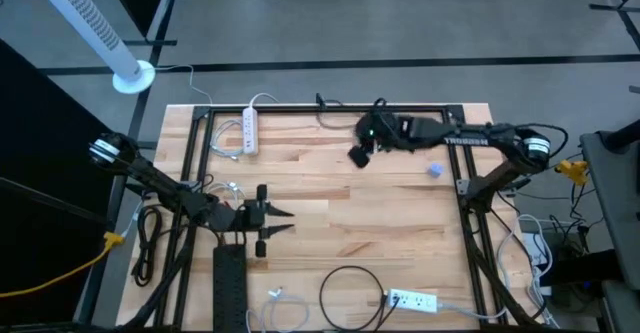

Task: Plug in charger cables
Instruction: Insert the black charger cable into the white charger adapter

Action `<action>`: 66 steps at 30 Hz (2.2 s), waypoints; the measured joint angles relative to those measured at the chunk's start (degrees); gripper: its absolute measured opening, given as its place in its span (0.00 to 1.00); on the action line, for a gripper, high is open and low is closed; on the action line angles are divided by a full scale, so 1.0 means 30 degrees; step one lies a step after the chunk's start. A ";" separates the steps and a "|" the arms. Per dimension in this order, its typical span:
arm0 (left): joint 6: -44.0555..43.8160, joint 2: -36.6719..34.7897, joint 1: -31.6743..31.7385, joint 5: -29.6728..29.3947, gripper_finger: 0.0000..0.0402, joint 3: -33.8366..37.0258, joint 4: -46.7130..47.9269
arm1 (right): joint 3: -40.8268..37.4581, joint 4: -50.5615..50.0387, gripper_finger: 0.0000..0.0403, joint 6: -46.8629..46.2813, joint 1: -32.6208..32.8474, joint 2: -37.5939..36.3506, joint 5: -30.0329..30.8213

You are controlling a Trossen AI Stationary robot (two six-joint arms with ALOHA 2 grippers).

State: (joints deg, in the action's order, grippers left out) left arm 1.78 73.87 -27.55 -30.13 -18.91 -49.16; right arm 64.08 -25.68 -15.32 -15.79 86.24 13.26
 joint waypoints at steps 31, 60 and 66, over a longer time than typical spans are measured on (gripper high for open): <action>0.1615 -0.0007 0.3075 -0.0068 0.26 -0.0001 -0.1968 | 0.0165 1.1667 0.02 0.8599 0.6009 0.2766 -0.5308; 0.4262 0.3008 0.3306 0.5295 0.26 -0.3193 -0.2326 | 0.0210 1.1484 0.02 0.6970 0.6339 0.2809 -1.0238; 0.4188 0.2569 0.2802 0.5187 0.26 -0.2894 -0.2117 | 0.0218 1.1566 0.02 0.6464 0.6337 0.2809 -1.0069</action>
State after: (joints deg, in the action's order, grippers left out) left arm 14.35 81.57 -19.14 -14.57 -27.59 -55.51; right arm 64.73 9.02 4.08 3.22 94.67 -16.95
